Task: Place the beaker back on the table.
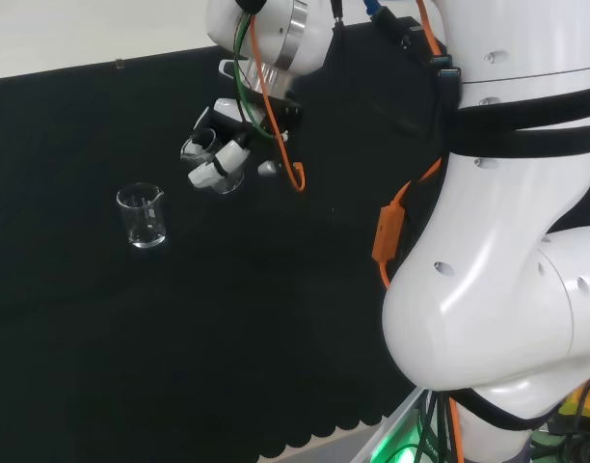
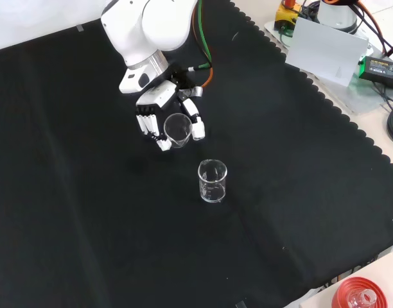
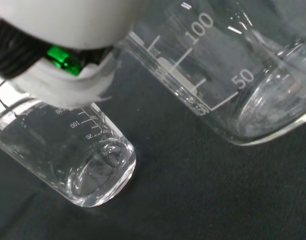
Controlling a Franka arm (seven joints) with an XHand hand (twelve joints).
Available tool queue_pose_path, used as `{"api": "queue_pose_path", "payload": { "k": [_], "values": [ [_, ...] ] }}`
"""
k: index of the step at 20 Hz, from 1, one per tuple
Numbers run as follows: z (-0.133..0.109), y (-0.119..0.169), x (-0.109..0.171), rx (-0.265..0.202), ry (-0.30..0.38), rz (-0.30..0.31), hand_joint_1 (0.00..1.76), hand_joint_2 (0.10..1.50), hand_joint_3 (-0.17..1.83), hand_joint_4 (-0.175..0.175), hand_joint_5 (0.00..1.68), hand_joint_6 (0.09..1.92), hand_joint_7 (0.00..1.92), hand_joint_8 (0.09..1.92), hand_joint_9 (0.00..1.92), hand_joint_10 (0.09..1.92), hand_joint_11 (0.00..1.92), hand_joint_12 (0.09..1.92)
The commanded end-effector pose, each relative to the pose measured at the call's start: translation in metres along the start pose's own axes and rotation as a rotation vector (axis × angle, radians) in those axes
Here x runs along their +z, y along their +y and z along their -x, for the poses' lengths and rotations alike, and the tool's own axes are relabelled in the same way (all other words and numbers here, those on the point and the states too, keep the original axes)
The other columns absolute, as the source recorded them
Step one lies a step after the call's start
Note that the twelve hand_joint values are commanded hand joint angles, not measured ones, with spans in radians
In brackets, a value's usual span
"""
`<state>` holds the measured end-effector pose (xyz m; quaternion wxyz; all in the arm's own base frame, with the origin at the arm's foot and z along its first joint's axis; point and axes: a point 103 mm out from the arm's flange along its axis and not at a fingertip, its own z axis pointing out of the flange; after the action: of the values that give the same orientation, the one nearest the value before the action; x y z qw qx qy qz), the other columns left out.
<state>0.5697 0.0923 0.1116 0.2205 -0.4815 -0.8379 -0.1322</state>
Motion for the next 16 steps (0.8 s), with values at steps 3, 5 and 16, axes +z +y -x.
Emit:
{"api": "queue_pose_path", "payload": {
  "k": [3,5,16],
  "values": [
    [0.002,0.004,0.013,0.0,-0.001,-0.003,1.31,0.5,0.83,0.043,1.34,0.61,1.66,0.09,1.61,0.1,1.21,0.85],
    [0.002,0.007,0.02,-0.002,0.003,-0.004,1.31,0.5,0.83,0.043,1.34,0.61,1.66,0.09,1.61,0.1,1.21,0.85],
    [0.006,0.013,0.028,-0.015,0.106,0.057,1.31,0.5,0.83,0.044,1.34,0.61,1.66,0.09,1.61,0.1,1.21,0.84]
  ]
}}
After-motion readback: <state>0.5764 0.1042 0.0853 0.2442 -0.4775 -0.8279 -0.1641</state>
